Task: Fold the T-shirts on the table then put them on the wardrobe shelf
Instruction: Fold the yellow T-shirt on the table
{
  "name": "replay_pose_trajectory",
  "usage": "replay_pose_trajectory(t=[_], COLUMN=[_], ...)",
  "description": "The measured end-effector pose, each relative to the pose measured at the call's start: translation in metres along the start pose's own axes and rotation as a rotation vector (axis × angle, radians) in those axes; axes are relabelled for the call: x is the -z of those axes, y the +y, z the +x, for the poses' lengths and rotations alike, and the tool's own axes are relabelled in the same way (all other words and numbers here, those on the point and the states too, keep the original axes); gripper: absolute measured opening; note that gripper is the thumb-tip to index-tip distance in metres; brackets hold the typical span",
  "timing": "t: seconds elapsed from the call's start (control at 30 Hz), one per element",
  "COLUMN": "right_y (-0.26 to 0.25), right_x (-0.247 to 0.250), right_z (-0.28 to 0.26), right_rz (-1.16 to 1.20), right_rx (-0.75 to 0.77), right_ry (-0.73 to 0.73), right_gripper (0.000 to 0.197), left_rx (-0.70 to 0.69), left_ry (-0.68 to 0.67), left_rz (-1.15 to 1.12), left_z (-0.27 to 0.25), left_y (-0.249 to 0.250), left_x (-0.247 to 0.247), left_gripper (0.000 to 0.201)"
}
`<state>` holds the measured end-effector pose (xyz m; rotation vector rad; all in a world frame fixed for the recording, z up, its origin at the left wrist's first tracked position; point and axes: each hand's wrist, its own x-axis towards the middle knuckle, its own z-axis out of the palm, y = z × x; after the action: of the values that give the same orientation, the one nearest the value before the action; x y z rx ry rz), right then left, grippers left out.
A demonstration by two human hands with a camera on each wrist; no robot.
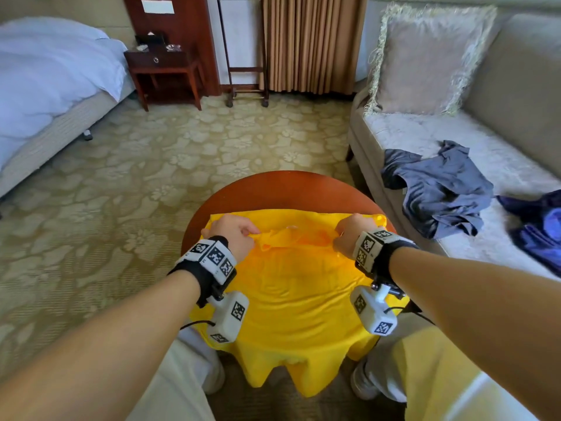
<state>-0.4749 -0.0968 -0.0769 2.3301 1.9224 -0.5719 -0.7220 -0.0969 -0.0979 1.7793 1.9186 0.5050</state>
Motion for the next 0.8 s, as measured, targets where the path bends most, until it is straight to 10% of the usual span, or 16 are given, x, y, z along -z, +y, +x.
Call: replay_pose_trajectory(t=[0.13, 0.37, 0.63, 0.8], right_y=[0.006, 0.010, 0.060, 0.074], right_x=[0.029, 0.017, 0.014, 0.011], right_z=[-0.007, -0.039, 0.020, 0.045], right_rz=[0.101, -0.086, 0.188, 0.394], right_rx=[0.026, -0.058, -0.221, -0.416], right_ry=[0.113, -0.395, -0.056, 0.075], right_gripper=[0.017, 0.031, 0.031, 0.039], left_rx=[-0.058, -0.096, 0.358, 0.557], left_ry=[0.013, -0.701, -0.110, 0.008], left_rz=[-0.089, 0.193, -0.258, -0.464], left_z=[0.002, -0.028, 0.011, 0.052], left_y=[0.000, -0.001, -0.030, -0.056], left_x=[0.024, 0.043, 0.037, 0.022], left_gripper=[0.042, 0.014, 0.028, 0.067])
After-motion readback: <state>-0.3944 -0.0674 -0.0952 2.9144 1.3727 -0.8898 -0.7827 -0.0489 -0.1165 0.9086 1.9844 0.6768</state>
